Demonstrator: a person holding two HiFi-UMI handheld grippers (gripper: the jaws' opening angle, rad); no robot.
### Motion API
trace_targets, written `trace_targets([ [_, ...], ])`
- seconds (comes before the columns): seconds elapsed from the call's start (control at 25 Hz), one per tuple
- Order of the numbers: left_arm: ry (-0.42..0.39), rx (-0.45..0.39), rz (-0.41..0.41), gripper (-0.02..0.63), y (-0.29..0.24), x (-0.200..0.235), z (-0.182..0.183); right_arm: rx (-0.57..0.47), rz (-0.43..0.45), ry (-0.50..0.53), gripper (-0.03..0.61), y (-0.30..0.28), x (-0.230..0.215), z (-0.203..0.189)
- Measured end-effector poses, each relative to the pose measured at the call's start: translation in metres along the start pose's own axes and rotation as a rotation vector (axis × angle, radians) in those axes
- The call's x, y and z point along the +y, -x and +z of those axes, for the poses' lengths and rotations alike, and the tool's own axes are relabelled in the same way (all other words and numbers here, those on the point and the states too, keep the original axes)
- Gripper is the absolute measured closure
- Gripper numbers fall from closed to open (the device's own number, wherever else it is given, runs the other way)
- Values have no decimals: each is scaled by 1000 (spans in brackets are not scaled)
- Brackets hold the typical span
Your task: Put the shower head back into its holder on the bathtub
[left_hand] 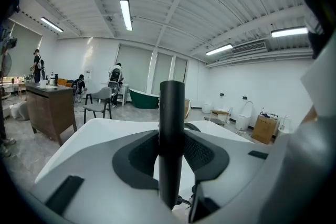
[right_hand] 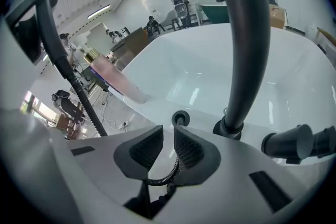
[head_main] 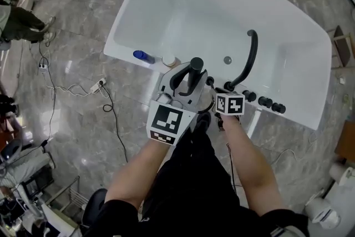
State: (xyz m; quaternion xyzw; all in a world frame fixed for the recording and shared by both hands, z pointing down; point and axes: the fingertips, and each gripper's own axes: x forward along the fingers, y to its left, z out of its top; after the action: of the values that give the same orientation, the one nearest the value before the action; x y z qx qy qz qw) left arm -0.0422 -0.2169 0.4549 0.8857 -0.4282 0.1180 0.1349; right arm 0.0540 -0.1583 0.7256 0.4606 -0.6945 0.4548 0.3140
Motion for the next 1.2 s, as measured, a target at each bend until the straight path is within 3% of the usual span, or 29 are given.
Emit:
trace_targets([
  [0.28,-27,-58,23,471,36,-4,64,-147,72,56,518,87,38,35],
  [0.68,-101,-164,-7,471,95,-23,146,-494,41,121,557,269,84,102],
  [0.8,-108,-167,-24,471,101,-32,159,-580,45,152,563,308,98,124],
  [0.96,-76,-146,-25,471,109,-43,164,-630,74,186,563,346,116,128],
  [1.2,-103,-147,-14,472,107,-56,177,-705,104,240,563,385,116,142],
])
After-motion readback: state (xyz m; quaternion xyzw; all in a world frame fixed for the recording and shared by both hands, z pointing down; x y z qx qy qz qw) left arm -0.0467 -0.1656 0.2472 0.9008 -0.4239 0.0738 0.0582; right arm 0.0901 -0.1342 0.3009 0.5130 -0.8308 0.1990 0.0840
